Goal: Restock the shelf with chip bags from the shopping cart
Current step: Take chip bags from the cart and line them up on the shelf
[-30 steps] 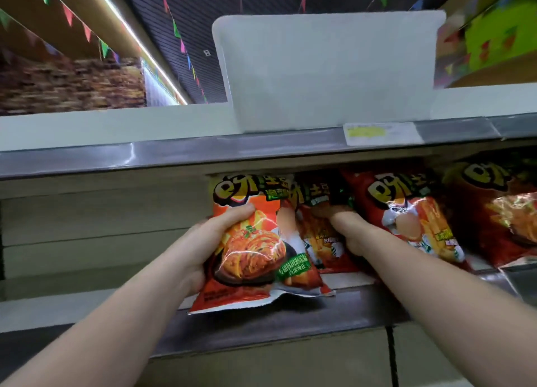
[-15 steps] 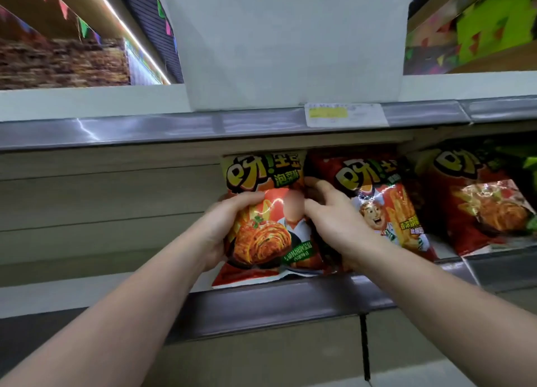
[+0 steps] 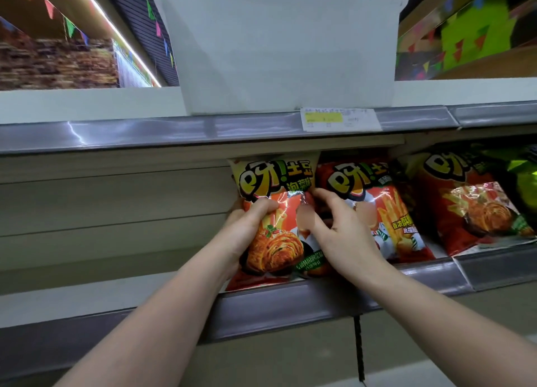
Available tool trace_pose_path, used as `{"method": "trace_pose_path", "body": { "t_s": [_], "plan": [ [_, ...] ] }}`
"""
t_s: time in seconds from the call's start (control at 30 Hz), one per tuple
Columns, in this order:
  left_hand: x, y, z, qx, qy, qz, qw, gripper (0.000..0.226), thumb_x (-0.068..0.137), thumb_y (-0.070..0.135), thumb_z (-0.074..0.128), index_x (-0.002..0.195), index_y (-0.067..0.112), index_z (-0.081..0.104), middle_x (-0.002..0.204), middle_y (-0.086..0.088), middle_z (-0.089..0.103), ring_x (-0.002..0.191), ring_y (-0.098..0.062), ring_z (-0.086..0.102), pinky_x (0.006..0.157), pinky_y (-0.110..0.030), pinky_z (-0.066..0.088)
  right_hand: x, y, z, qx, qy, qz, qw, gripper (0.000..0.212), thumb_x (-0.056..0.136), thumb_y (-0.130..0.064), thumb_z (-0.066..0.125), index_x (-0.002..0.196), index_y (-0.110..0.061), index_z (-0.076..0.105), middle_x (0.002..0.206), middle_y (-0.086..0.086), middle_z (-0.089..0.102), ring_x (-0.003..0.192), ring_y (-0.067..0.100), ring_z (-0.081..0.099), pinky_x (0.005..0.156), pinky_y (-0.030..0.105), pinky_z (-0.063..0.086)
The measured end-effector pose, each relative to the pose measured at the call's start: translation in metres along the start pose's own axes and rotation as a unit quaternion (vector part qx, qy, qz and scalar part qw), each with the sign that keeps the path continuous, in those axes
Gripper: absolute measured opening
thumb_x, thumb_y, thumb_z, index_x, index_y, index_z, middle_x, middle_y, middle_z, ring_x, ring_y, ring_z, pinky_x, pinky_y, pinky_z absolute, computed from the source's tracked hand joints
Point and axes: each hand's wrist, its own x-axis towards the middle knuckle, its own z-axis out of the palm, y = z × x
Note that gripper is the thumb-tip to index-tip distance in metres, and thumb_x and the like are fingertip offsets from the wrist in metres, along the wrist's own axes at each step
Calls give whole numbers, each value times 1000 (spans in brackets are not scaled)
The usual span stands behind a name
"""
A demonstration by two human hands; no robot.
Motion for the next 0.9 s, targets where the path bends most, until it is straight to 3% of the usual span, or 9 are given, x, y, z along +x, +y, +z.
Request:
{"method": "trace_pose_path", "body": {
  "t_s": [0.13, 0.33, 0.43, 0.5, 0.57, 0.63, 0.7, 0.73, 0.9],
  "plan": [
    [0, -2, 2, 14, 21, 1, 1000, 59, 78, 50, 64, 120, 9, 55, 98, -13, 69, 85, -28, 67, 70, -31, 53, -1, -3, -2, -28, -7, -2, 1000, 53, 95, -37, 47, 143, -17, 35, 143, 0, 44, 129, 16, 43, 106, 36, 37],
    [-5, -5, -3, -15, 29, 35, 999, 101, 51, 58, 81, 133, 12, 45, 112, -12, 66, 93, -27, 67, 70, -33, 56, -5, -4, -5, -4, -12, 5, 1000, 54, 95, -39, 46, 143, -16, 35, 143, 1, 45, 130, 15, 42, 108, 35, 35],
    [-12, -6, -4, -38, 37, 67, 996, 112, 50, 59, 81, 142, 17, 33, 122, -10, 61, 100, -25, 65, 77, -36, 57, -7, -6, -5, -4, -7, -3, 1000, 53, 95, -39, 46, 143, -18, 35, 142, -1, 44, 129, 13, 42, 107, 33, 36],
    [-18, -4, -2, -49, 41, 62, 996, 106, 60, 61, 73, 147, 21, 26, 132, -10, 56, 97, -20, 64, 62, -26, 56, -10, -12, -5, -22, 1, -28, 999, 49, 96, -34, 47, 141, -18, 37, 142, -3, 42, 129, 10, 39, 102, 22, 32],
    [-25, -2, -2, -53, 75, 60, 994, 82, 81, 55, 58, 147, 18, 26, 134, -6, 52, 83, -9, 58, 49, -15, 49, -12, -20, -5, -44, 9, -71, 996, 43, 95, -23, 50, 137, -17, 43, 139, -3, 43, 130, 9, 37, 100, 17, 28],
    [-28, -2, -7, -47, 136, 58, 988, 63, 94, 48, 44, 145, 14, 29, 132, -3, 49, 90, -13, 57, 66, -17, 51, -15, -31, -3, -49, 6, -116, 992, 37, 92, -16, 52, 129, -15, 52, 136, 0, 47, 129, 12, 39, 102, 19, 29],
    [-28, -4, -18, -19, 205, 63, 977, 56, 98, 45, 39, 143, 13, 33, 139, -9, 46, 119, -26, 50, 100, -34, 42, -17, -44, 3, -49, -13, -149, 988, 32, 91, -13, 53, 122, -13, 58, 131, 2, 51, 125, 13, 42, 103, 20, 30],
    [-29, -5, -25, -11, 230, 67, 971, 53, 98, 43, 39, 141, 12, 36, 139, -12, 46, 125, -28, 46, 106, -39, 37, -18, -49, 7, -48, -24, -164, 985, 30, 90, -12, 53, 120, -12, 60, 128, 2, 53, 123, 14, 44, 103, 20, 30],
    [-52, -12, -60, 3, 323, 89, 942, 38, 98, 31, 43, 130, 11, 45, 131, -13, 53, 121, -28, 49, 103, -39, 37, -23, -77, 33, -4, -90, -188, 978, 28, 89, -11, 53, 115, -12, 63, 118, 3, 59, 113, 16, 51, 85, 13, 29]
  ]
}}
